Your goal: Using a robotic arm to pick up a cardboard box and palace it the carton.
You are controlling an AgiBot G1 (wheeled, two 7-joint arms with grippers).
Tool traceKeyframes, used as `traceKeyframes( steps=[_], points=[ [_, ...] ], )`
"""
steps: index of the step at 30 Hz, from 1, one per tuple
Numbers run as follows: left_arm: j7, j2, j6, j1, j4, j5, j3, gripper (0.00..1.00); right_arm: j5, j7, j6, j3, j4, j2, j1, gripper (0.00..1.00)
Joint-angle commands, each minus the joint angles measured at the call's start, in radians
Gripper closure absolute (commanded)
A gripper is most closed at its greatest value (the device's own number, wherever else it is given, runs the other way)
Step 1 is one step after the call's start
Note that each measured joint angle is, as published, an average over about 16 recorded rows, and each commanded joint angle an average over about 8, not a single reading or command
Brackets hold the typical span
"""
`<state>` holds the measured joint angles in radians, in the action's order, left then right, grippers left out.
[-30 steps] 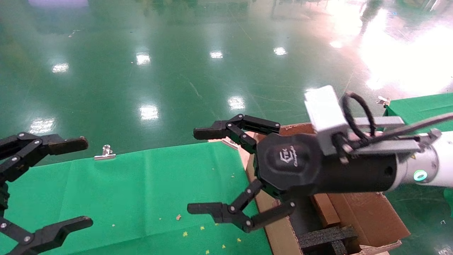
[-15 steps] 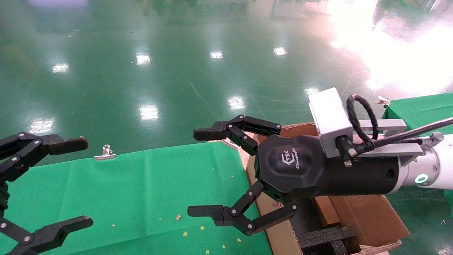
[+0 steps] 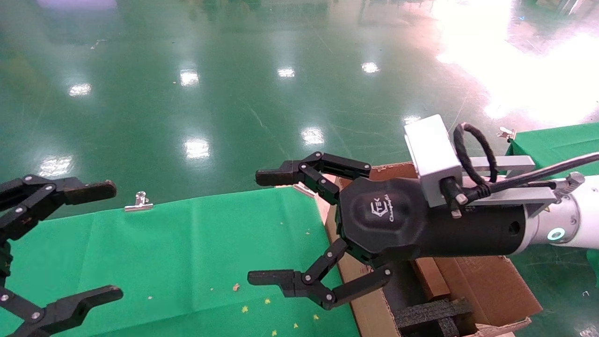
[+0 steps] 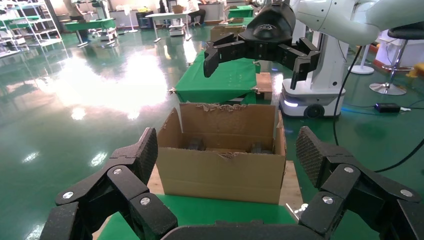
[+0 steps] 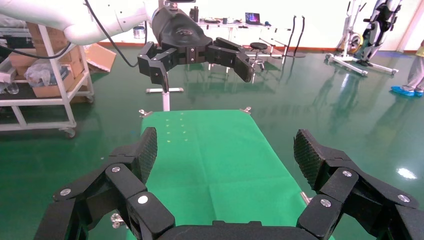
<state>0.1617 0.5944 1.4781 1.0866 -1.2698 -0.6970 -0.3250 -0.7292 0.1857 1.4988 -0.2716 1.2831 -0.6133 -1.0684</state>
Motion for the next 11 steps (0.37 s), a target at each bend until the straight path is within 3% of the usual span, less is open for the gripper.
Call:
traceKeyframes(
  steps=[1, 11],
  points=[
    [0.000, 0.000, 0.000, 0.000, 0.000, 0.000, 0.000, 0.00, 0.000, 0.001, -0.001, -0.002, 0.000, 0.001, -0.001, 0.00],
    [0.000, 0.000, 0.000, 0.000, 0.000, 0.000, 0.000, 0.00, -0.001, 0.002, -0.003, -0.006, 0.001, 0.002, -0.005, 0.00]
  ],
)
